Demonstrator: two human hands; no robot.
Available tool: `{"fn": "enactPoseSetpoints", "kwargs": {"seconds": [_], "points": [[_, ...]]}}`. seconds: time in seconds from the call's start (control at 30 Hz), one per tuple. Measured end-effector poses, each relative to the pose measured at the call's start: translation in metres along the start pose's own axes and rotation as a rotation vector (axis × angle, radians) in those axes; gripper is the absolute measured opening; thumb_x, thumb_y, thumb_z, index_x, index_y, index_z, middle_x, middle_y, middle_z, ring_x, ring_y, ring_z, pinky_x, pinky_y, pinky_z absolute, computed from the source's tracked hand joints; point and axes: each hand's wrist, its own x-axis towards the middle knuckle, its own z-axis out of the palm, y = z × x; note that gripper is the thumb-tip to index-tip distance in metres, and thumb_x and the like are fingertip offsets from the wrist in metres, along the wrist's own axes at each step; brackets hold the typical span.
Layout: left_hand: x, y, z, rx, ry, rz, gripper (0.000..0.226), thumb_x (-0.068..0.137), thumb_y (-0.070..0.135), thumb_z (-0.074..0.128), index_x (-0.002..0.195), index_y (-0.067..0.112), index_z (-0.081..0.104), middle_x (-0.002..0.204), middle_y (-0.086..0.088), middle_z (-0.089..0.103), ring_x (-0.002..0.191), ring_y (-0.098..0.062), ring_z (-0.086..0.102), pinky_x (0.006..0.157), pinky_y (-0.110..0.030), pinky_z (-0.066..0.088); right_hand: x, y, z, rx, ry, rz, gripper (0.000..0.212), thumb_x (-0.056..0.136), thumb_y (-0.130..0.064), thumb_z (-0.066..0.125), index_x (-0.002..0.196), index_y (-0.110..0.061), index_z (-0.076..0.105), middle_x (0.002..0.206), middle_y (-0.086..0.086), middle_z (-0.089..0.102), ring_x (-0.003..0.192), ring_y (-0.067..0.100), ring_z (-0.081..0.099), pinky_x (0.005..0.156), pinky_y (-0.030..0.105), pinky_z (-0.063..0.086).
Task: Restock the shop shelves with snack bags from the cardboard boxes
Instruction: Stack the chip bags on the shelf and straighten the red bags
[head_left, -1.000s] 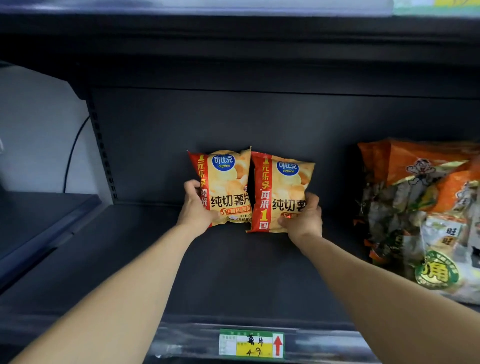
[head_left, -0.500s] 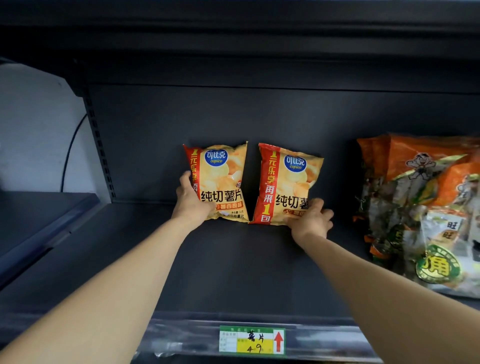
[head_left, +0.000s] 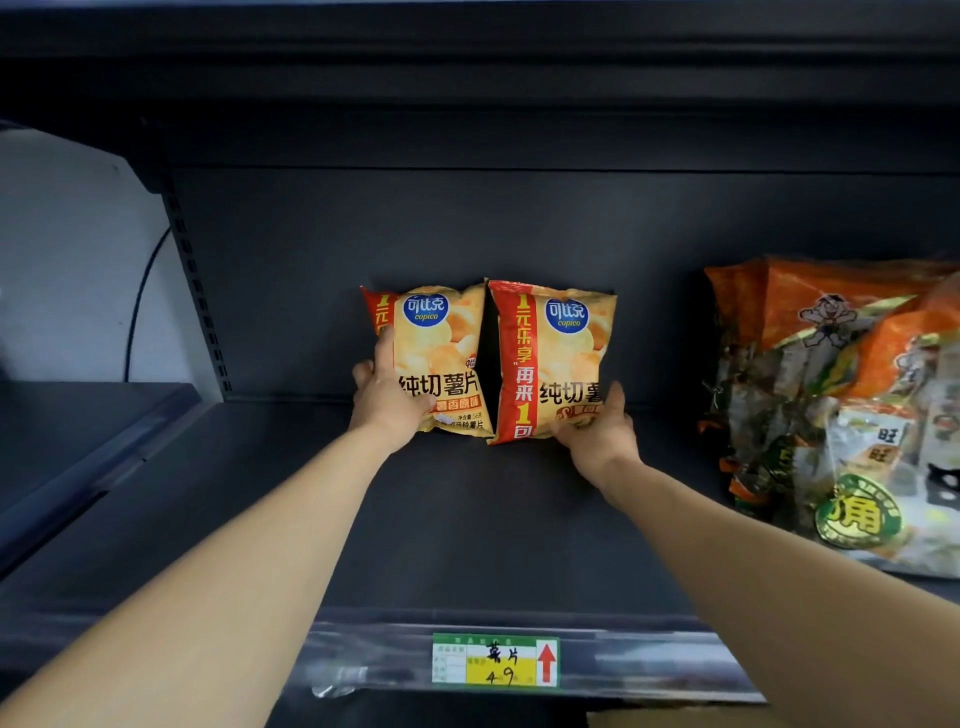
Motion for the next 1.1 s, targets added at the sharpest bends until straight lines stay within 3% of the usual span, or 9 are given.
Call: {"fn": "enactPoseSetpoints", "kwargs": {"seconds": [0.2,0.3,0.5,0.7,0.8,0.87,1.0,1.1], "points": [[-0.038,0.022,-0.009,0.075,0.116,0.088,0.063,0.088,0.013,0.064,0.141,0.020,0.030,0.138,-0.008,0.033,0.124,-0.028,0.046,0.098,-0.041,0.045,-0.027,-0.003,-0.019,-0.085,-0.021,-0.146,0.068,0.089,-0.021,0.064,0.145,-0.016,0.027,0.139,0.009,0.047,0.126,0.024,0.048,0.101,0.035,0.041],[-0.071,0.037,-0.011,0.104,0.069,0.188,0.044,0.091,0.017,0.061,0.131,0.014,0.045,0.135,-0.006,0.040,0.122,-0.022,0.048,0.098,-0.033,0.042,-0.052,-0.004,-0.038,-0.162,-0.035,-0.230,0.056,0.089,-0.022,0.063,0.139,-0.014,0.039,0.131,0.010,0.054,0.120,0.024,0.052,0.099,0.032,0.042],[-0.166,0.073,0.006,0.045,-0.192,0.357,0.023,0.091,0.014,0.059,0.114,0.014,0.057,0.116,0.000,0.053,0.098,-0.013,0.055,0.089,-0.026,0.045,-0.121,0.015,-0.104,-0.353,-0.083,-0.318,0.038,0.092,-0.023,0.060,0.127,-0.011,0.053,0.101,0.002,0.056,0.093,0.013,0.052,0.089,0.029,0.043],[-0.270,0.075,0.062,0.039,-0.684,0.435,0.011,0.089,0.014,0.062,0.099,0.017,0.063,0.097,0.003,0.061,0.083,-0.011,0.056,0.074,-0.021,0.043,-0.195,0.076,-0.171,-0.503,-0.207,-0.212,0.009,0.091,-0.022,0.061,0.091,-0.014,0.065,0.077,0.001,0.060,0.069,0.012,0.052,0.060,0.022,0.039],[-0.308,0.058,0.100,0.127,-0.911,0.381,0.014,0.087,0.012,0.065,0.101,0.011,0.065,0.094,0.002,0.059,0.082,-0.011,0.053,0.065,-0.014,0.038,-0.210,0.122,-0.188,-0.648,-0.323,-0.084,0.015,0.090,-0.020,0.060,0.095,-0.009,0.068,0.090,0.007,0.067,0.084,0.022,0.060,0.070,0.027,0.043],[-0.325,0.040,0.125,0.240,-1.036,0.317,0.020,0.086,0.014,0.066,0.105,0.008,0.065,0.095,0.002,0.057,0.087,-0.012,0.053,0.067,-0.017,0.039,-0.216,0.149,-0.197,-0.752,-0.413,0.031,0.021,0.090,-0.021,0.059,0.102,-0.007,0.069,0.102,0.009,0.068,0.097,0.025,0.062,0.081,0.029,0.046],[-0.344,0.001,0.162,0.383,-1.127,0.160,0.023,0.086,0.016,0.064,0.107,0.008,0.064,0.104,-0.005,0.061,0.097,-0.019,0.058,0.085,-0.028,0.046,-0.224,0.195,-0.209,-0.932,-0.581,0.250,0.028,0.092,-0.020,0.053,0.114,-0.007,0.065,0.121,0.009,0.063,0.112,0.025,0.057,0.090,0.026,0.044],[-0.354,-0.019,0.180,0.463,-1.177,0.059,0.008,0.087,0.014,0.061,0.095,0.011,0.061,0.101,-0.008,0.057,0.089,-0.018,0.050,0.074,-0.027,0.043,-0.222,0.228,-0.213,-1.041,-0.689,0.323,0.036,0.095,-0.027,0.051,0.118,-0.002,0.063,0.125,0.011,0.060,0.116,0.027,0.055,0.091,0.031,0.046]]}}
